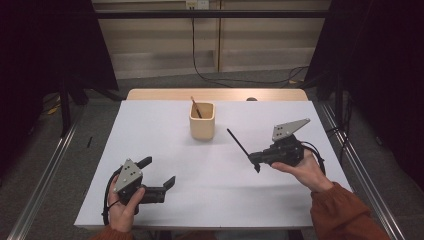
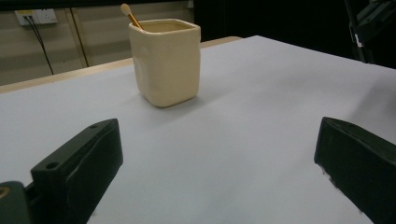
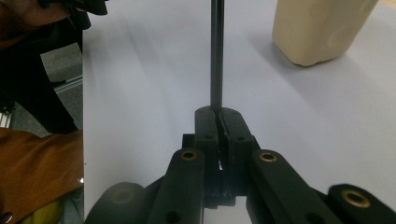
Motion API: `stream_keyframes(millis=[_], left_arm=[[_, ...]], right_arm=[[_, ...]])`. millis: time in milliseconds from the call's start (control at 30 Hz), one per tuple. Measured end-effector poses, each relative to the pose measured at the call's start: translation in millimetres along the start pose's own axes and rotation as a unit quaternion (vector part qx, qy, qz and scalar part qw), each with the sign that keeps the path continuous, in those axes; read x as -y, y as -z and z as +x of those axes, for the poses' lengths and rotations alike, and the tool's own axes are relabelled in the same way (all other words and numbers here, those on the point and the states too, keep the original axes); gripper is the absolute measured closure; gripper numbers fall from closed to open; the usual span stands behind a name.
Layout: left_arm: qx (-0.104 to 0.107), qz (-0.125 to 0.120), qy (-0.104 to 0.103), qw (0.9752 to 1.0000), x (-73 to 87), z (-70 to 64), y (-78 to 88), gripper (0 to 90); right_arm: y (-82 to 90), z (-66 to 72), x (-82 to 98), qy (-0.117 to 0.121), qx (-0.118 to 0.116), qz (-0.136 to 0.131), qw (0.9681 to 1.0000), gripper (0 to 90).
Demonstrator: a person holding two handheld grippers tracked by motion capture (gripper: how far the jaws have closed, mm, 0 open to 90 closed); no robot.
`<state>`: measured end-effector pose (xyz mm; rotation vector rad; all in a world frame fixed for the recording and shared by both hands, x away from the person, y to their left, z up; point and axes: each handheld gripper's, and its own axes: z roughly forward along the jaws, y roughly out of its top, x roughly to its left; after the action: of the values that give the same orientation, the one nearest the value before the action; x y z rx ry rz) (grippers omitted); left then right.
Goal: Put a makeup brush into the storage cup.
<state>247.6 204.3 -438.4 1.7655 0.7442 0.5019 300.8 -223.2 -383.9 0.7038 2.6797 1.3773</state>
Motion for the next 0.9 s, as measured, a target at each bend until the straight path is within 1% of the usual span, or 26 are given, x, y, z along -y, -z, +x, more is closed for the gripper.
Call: stream_keyframes(millis=[67, 200, 333, 400, 467, 533, 633, 667, 700, 733, 767, 833, 900], left_arm=[[0.001, 0.0, -0.001, 1.0, 0.1, 0.3, 0.1, 1.1], [0.003, 0.001, -0.003, 1.0, 0.0, 0.2, -0.3, 1.1], [0.001, 0.002, -0.002, 1.0, 0.4, 0.6, -0.3, 1.1], [0.002, 0.0, -0.003, 1.0, 0.4, 1.1, -0.1, 1.1], [0.002, -0.001, -0.002, 1.0, 0.4, 0.9, -0.1, 1.1], [0.002, -0.001, -0.002, 1.0, 0.4, 0.9, -0.1, 1.1], [0.005, 0.001, -0.002, 1.0, 0.5, 0.7, 0.0, 1.1], [0.005, 0.001, -0.002, 1.0, 0.7, 0.6, -0.2, 1.1], [0.005, 0.003, -0.005, 1.0, 0.8, 0.9, 0.0, 1.1], [0.005, 0.004, -0.006, 1.0, 0.9, 0.8, 0.0, 1.1], [0.006, 0.004, -0.006, 1.0, 0.9, 0.7, 0.0, 1.1], [0.003, 0.004, -0.007, 1.0, 0.6, 0.4, 0.2, 1.1], [0.006, 0.004, -0.006, 1.0, 0.9, 0.8, -0.1, 1.1]], right_arm=[[-1.0, 0.3, -2.4, 0.003, -0.001, 0.001, 1.0, 86.7], [-4.5, 0.3, -6.6, 0.005, -0.004, 0.012, 0.9999, 86.6], [-10.4, 0.1, -13.4, 0.013, -0.005, 0.045, 0.9989, 86.6], [-11.6, 0.0, -16.6, 0.017, -0.006, 0.054, 0.9984, 86.7], [-14.2, -0.3, -21.0, 0.023, -0.01, 0.069, 0.9973, 86.7], [-18.6, -0.6, -24.8, 0.023, -0.015, 0.092, 0.9954, 86.6], [-24.5, -1.1, -27.9, 0.028, -0.019, 0.117, 0.9925, 86.6], [-25.8, -1.1, -28.6, 0.029, -0.019, 0.121, 0.992, 86.6], [-27.3, -1.1, -29.8, 0.027, -0.021, 0.13, 0.9909, 86.6], [-29.1, -1.2, -31.7, 0.03, -0.018, 0.142, 0.9892, 86.6], [-29.9, -1.2, -33.0, 0.032, -0.018, 0.147, 0.9884, 86.6], [-31.0, -0.7, -37.0, 0.036, -0.018, 0.166, 0.9854, 86.6], [-32.1, -1.3, -39.4, 0.041, -0.02, 0.178, 0.983, 86.6]])
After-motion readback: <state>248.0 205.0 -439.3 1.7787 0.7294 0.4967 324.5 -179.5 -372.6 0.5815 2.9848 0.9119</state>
